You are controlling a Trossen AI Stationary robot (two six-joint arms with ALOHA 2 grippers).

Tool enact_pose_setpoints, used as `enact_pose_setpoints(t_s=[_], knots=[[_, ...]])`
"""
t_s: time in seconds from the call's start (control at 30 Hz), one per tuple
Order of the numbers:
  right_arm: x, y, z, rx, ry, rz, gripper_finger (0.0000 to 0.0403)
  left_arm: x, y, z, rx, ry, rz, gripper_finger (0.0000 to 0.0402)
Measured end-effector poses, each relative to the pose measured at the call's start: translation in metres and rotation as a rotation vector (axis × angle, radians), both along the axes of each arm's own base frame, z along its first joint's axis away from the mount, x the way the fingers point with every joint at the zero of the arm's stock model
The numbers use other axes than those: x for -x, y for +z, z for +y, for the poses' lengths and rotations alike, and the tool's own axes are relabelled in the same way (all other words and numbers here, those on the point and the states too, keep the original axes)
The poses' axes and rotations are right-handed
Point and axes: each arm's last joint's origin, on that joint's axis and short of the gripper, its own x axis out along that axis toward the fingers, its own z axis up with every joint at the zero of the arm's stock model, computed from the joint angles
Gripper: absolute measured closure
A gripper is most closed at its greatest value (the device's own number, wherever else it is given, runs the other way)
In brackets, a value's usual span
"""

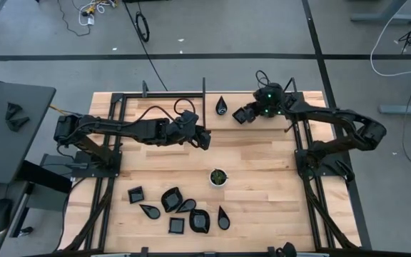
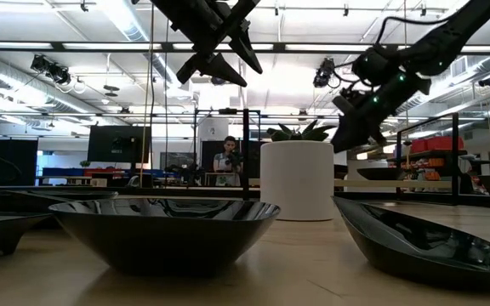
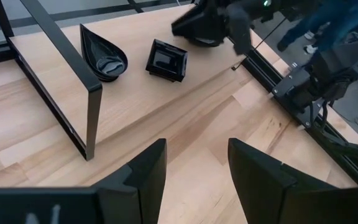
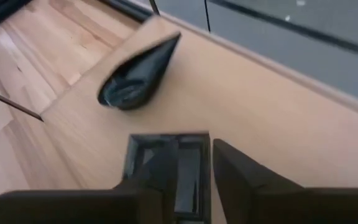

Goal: Pick & Place Mini shaped plates
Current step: Stack the leaf shaped plate on top of the leaf shaped plate on the shelf

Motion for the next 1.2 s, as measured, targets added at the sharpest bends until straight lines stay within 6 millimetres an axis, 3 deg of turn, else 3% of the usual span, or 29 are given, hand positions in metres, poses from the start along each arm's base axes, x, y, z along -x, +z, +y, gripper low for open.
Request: enact_pose_setpoints(t_s=[0.33,0.6,0.73,0.87,1.03,1.2], knots=[[-0.006,0.046,0.004,0.066,0.103,-0.021,0.0272,0.002,-0.003,0.000,0.008,-0.008,0.038,0.0225],[-0.020,0.065,0.036,0.027,0.241,-0.118,0.0293,0.024,-0.027,-0.011,0.241,-0.094,0.345,0.0225],[-0.029,0.072,0.058,-0.015,0.290,-0.173,0.0306,0.043,-0.038,-0.031,0.274,-0.118,0.563,0.0225],[-0.037,0.078,0.084,-0.071,0.355,-0.225,0.0319,0.061,-0.060,-0.056,0.345,-0.146,0.674,0.0225],[-0.047,0.080,0.120,-0.068,0.436,-0.225,0.0328,0.084,-0.095,-0.093,0.482,-0.140,0.713,0.0225],[-0.054,0.083,0.156,-0.126,0.445,-0.274,0.0334,0.101,-0.110,-0.134,0.581,-0.098,0.661,0.0225]])
